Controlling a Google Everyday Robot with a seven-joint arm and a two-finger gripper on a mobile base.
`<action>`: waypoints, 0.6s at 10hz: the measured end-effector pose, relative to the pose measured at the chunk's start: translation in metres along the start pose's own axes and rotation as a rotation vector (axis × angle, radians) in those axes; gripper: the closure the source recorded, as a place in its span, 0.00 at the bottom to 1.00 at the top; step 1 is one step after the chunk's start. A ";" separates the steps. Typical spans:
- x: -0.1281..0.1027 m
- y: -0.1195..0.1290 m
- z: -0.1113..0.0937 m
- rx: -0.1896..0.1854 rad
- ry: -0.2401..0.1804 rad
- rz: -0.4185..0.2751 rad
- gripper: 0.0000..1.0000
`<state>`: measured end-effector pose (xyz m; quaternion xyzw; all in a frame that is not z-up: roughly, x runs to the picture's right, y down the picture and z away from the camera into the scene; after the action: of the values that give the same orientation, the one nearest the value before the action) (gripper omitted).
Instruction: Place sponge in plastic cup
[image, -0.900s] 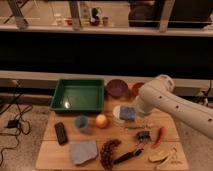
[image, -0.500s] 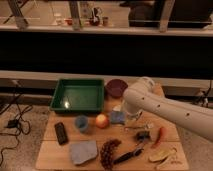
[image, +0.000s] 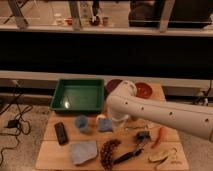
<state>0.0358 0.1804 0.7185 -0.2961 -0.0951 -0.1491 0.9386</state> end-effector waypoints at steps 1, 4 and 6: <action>-0.012 0.006 -0.004 0.002 -0.006 -0.022 0.92; -0.040 0.016 -0.003 -0.005 -0.021 -0.083 0.92; -0.052 0.014 0.002 -0.008 -0.023 -0.109 0.92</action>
<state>-0.0086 0.2044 0.6985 -0.2960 -0.1213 -0.1971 0.9267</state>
